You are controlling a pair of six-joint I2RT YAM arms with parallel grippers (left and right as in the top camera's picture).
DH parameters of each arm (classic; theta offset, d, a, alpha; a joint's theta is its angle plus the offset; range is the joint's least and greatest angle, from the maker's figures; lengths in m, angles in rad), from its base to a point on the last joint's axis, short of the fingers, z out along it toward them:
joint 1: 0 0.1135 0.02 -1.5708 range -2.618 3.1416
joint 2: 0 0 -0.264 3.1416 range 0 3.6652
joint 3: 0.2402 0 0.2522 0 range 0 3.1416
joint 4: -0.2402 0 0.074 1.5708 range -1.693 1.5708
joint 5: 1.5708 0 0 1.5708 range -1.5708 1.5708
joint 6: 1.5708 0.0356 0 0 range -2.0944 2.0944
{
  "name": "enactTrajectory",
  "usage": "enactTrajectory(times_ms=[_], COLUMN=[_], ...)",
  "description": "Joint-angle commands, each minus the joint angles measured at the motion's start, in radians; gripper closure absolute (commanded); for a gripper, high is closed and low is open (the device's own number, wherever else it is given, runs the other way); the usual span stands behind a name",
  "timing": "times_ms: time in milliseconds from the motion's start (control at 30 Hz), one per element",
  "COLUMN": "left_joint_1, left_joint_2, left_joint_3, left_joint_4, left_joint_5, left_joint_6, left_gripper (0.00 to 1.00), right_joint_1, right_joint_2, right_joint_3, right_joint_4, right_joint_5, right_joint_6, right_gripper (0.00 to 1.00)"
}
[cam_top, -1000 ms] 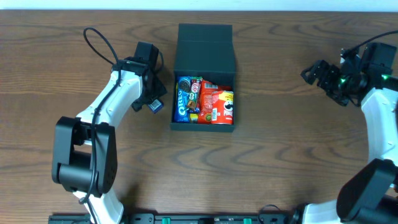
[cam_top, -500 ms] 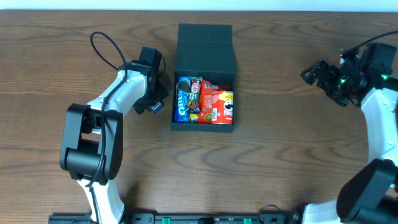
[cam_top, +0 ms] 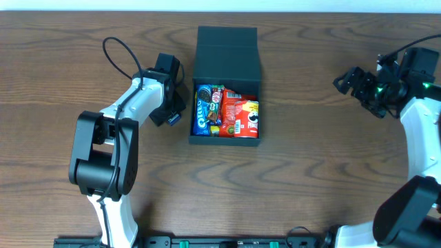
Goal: Pack container
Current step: 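Move left gripper to the blue Eclipse mint tin and grasp it, then carry the mint tin into the box and release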
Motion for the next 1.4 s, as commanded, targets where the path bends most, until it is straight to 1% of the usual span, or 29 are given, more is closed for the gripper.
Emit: enactTrajectory(times_ms=[0, 200, 333, 400, 567, 633, 767, 867, 967, 1033, 1133, 1167, 1233, 1367], left_joint_1=[0.003, 0.003, 0.003, 0.003, 0.003, 0.003, 0.003, -0.009, -0.033, -0.057, -0.108, -0.125, -0.169, -0.242], left_joint_2=[0.016, 0.016, 0.016, 0.015, 0.014, 0.011, 0.007, -0.002, -0.018, -0.029, -0.032, -0.032, -0.031, -0.031], left_joint_3=[-0.009, -0.009, -0.009, -0.009, 0.014, 0.054, 0.183, 0.350, 0.450, 0.484, 0.494, 0.493, 0.486, 0.486], left_joint_4=[0.000, 0.001, 0.000, 0.000, -0.012, -0.047, -0.153, -0.267, -0.303, -0.299, -0.289, -0.294, -0.305, -0.311], left_joint_5=[0.003, 0.002, 0.002, 0.002, 0.002, 0.000, -0.018, -0.102, -0.139, -0.116, 0.015, 0.056, 0.114, 0.116], left_joint_6=[0.000, 0.017, 0.031, 0.034, 0.121, 0.157, 0.233, 0.300, 0.344, 0.393, 0.533, 0.555, 0.573, 0.588], left_gripper=[0.50, 0.57, 0.60, 0.64, 0.81, 0.94, 0.94, 0.94, 0.94, 0.94, 0.94, 0.94, 0.94, 0.94], right_joint_1=[-0.005, -0.005, -0.005, -0.005, -0.005, -0.006, -0.006, -0.006, -0.006, -0.006, -0.006, -0.006, -0.006, -0.006], right_joint_2=[-0.013, -0.013, -0.013, -0.013, -0.013, -0.013, -0.013, -0.013, -0.013, -0.013, -0.013, -0.013, -0.013, -0.013], right_joint_3=[0.016, 0.016, 0.016, 0.016, 0.016, 0.016, 0.016, 0.016, 0.016, 0.016, 0.016, 0.016, 0.016, 0.016], right_joint_4=[-0.001, -0.001, 0.000, 0.000, 0.000, 0.000, 0.003, 0.006, 0.008, 0.009, 0.014, 0.014, 0.018, 0.036], right_joint_5=[-0.008, -0.008, -0.007, -0.008, -0.008, -0.008, -0.007, -0.007, -0.007, -0.007, -0.007, -0.007, -0.007, -0.007], right_joint_6=[-0.006, -0.006, -0.006, -0.006, -0.006, -0.006, -0.006, -0.006, -0.006, -0.006, -0.006, -0.006, -0.006, -0.006], right_gripper=[0.01, 0.01, 0.01, 0.01, 0.01, 0.01, 0.01, 0.01, 0.01, 0.01, 0.01, 0.01, 0.01, 0.01])
